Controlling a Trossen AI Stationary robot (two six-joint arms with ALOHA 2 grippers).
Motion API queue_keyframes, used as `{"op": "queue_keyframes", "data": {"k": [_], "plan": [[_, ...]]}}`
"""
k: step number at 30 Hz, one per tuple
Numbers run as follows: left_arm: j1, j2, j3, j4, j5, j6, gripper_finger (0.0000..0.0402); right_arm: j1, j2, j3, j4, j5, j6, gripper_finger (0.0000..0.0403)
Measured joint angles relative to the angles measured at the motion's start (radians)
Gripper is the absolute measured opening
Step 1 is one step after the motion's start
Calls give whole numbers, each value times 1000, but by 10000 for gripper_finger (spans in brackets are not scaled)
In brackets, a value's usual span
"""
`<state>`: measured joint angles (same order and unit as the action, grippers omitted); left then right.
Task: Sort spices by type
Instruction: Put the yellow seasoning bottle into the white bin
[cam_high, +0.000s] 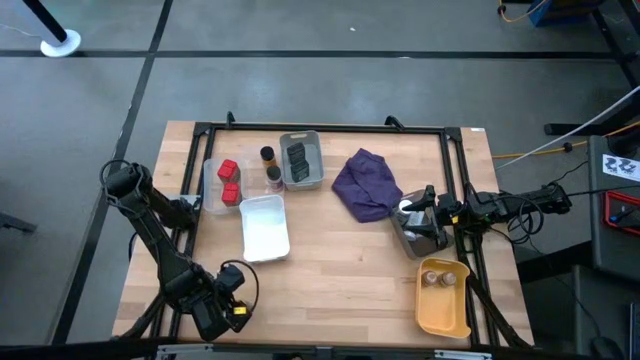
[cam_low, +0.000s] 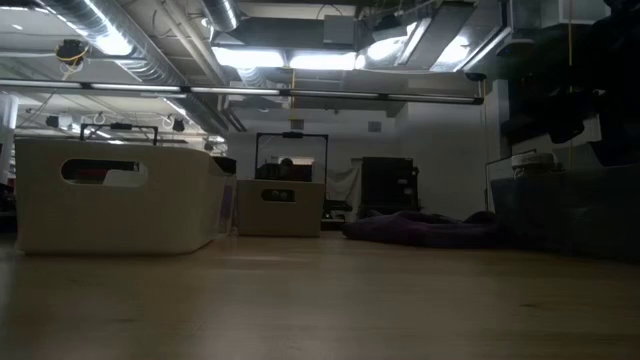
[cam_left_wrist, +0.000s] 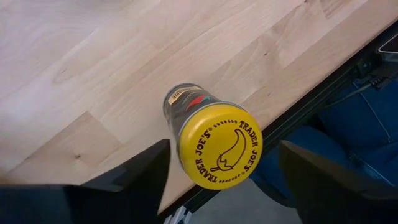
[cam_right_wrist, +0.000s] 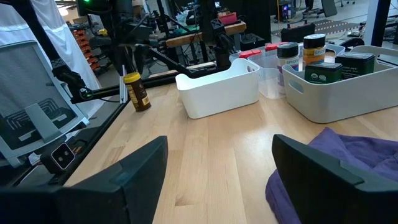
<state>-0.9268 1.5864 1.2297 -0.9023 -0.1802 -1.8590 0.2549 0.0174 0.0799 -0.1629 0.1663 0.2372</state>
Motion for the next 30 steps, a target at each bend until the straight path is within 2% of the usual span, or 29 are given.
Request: {"op": "queue_keyframes", "data": {"k": [5, 9, 22, 30], "plan": [[0, 0, 0, -2, 0, 1, 337, 0, 0, 0, 0, 0, 0, 287], [0, 0, 0, 3, 0, 2, 364, 0, 0, 0, 0, 0, 0, 287], [0, 16, 0, -2, 1, 55, 366, 0, 0, 0, 0, -1, 0, 287], [0, 70, 0, 38, 55, 60, 365, 0, 0, 0, 0, -1, 0, 287]]}}
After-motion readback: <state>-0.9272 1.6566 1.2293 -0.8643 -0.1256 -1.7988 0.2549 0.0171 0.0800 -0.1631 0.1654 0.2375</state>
